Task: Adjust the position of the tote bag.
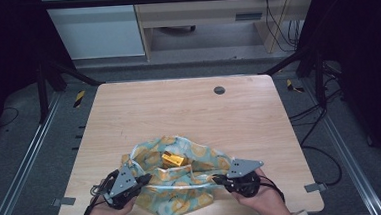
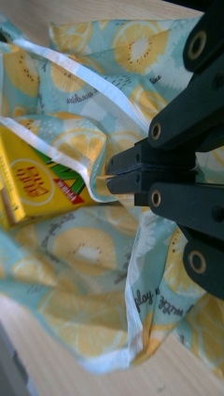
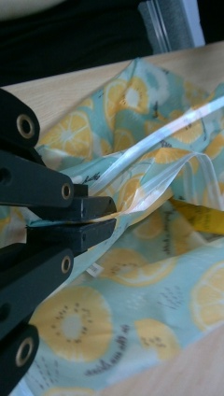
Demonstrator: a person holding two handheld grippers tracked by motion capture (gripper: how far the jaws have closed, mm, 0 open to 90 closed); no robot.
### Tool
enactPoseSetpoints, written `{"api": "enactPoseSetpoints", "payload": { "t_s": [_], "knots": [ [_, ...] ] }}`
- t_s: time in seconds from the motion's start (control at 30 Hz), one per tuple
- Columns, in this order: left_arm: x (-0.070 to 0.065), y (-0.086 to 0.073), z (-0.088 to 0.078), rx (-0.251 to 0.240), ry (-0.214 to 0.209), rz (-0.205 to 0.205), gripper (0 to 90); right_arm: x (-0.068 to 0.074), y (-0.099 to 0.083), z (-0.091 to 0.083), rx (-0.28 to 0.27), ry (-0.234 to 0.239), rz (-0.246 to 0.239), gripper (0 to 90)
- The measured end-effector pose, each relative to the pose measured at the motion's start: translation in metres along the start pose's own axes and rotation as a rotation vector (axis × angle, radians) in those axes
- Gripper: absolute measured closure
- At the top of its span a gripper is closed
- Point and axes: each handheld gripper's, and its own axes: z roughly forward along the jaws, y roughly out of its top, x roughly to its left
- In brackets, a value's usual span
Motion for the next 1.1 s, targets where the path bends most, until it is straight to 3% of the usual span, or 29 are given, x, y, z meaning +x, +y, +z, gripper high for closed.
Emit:
{"api": "enactPoseSetpoints", "payload": {
  "t_s": [0.07, 0.17, 0.4, 0.5, 0.7, 1.0, 1.1],
  "knots": [
    [-0.002, -0.001, 0.006, 0.040, 0.010, 0.023, 90.0, -0.001, -0.002, 0.004, 0.026, 0.000, 0.009, 89.0],
    [0.000, -0.003, 0.013, 0.079, 0.008, 0.023, 90.0, -0.001, -0.005, 0.010, 0.061, 0.002, 0.016, 88.9],
    [-0.001, -0.004, 0.025, 0.129, -0.008, 0.025, 89.7, 0.000, -0.009, 0.020, 0.126, -0.006, 0.025, 87.2],
    [-0.005, -0.002, 0.023, 0.108, -0.030, 0.026, 90.0, 0.001, -0.007, 0.016, 0.109, -0.021, 0.026, 77.4],
    [-0.006, -0.004, 0.019, 0.121, -0.026, 0.040, 90.0, 0.003, 0.008, 0.001, 0.048, -0.058, 0.023, 46.8],
    [-0.005, -0.008, 0.022, 0.168, -0.036, 0.061, 89.6, -0.004, 0.048, -0.023, -0.011, -0.068, 0.007, 41.7],
    [-0.006, -0.007, 0.021, 0.165, -0.037, 0.070, 89.3, -0.009, 0.060, -0.026, -0.013, -0.105, -0.012, 42.9]
  ]
}}
